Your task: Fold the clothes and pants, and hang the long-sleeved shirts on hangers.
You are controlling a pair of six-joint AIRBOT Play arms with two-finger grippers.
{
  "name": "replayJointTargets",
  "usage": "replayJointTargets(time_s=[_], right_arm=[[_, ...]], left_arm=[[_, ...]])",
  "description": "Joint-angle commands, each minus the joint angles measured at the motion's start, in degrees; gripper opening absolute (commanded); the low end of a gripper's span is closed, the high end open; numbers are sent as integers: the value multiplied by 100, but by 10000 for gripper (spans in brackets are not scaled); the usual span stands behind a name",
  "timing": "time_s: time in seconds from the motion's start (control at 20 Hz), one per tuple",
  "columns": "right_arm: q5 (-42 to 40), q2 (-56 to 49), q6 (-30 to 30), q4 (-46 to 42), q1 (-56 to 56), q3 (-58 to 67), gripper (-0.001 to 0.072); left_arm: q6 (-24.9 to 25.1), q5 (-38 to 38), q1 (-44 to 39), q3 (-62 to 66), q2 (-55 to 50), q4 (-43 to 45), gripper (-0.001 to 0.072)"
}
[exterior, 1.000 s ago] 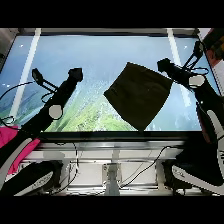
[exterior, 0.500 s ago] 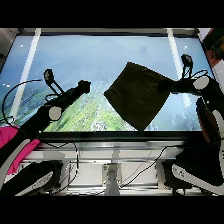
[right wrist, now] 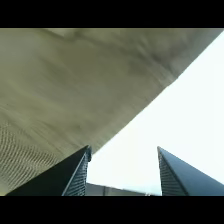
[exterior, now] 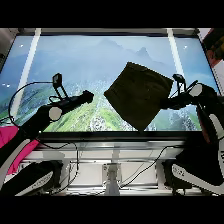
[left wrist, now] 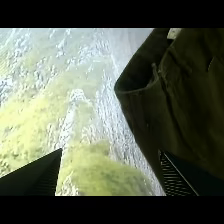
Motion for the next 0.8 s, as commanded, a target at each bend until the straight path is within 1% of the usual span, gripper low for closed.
replayJointTargets(time_s=[0.0,0.2,0.45,0.5,0.55,0.6,0.65,0.75], right_arm=[[-223,-2,247,262,-313,-522,452],[-800,-55,264,1453,-876,-752,452],[-1204,-588,232,2426,-1036,-748,448],[-1217,-706,175,2660,-1036,-748,448],[-1215,-809,-26,2938,-1036,-748,446],[-1209,-874,-216,3169,-1034,-748,411],[-1213,-916,-387,3355,-1025,-748,406],[-1228,-966,-540,3458,-1025,-750,406]], left_arm=[[76,-422,4,4,2,2,693],[76,-420,4,4,2,0,692],[76,-417,4,4,2,2,693],[76,-417,4,4,2,0,693],[76,-415,4,4,2,0,693],[76,-404,4,4,2,0,692],[76,-376,4,4,2,2,693],[74,-319,4,4,2,0,693]])
